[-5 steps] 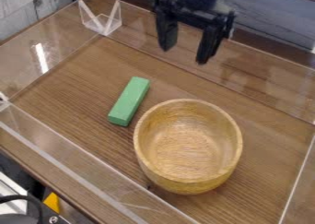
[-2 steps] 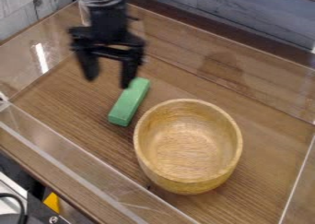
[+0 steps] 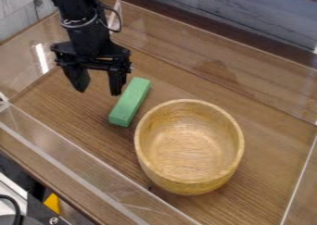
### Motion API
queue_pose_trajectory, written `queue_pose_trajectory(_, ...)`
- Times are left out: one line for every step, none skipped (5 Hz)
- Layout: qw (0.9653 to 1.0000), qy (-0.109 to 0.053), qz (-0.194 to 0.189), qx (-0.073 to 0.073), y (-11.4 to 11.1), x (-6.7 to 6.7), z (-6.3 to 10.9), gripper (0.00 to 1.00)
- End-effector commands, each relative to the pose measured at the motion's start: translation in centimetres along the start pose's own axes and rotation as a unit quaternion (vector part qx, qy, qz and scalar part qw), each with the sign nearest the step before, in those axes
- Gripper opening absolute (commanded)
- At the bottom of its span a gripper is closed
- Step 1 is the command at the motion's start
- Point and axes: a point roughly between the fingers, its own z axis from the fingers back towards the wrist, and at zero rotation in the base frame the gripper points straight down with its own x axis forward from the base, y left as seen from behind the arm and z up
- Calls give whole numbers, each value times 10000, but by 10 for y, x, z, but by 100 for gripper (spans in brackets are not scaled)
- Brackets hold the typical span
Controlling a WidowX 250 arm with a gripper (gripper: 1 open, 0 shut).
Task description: Put the green block in the brown bowl
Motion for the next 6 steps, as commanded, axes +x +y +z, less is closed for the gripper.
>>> queue_pose_trajectory(9997, -235, 54, -12, -5, 7, 2, 100)
queue_pose_trajectory(9995, -305, 126, -2, -10, 10, -4, 100)
queue_pose_trajectory(9992, -372, 167, 27, -14, 13, -9, 100)
queue_pose_trajectory(9989, -439, 178, 52, -20, 15, -13, 100)
queue_pose_trajectory(9985, -512, 166, 72, -25, 18, -16, 100)
queue_pose_trajectory(9984, -550, 127, 83, -29, 18, -18, 100)
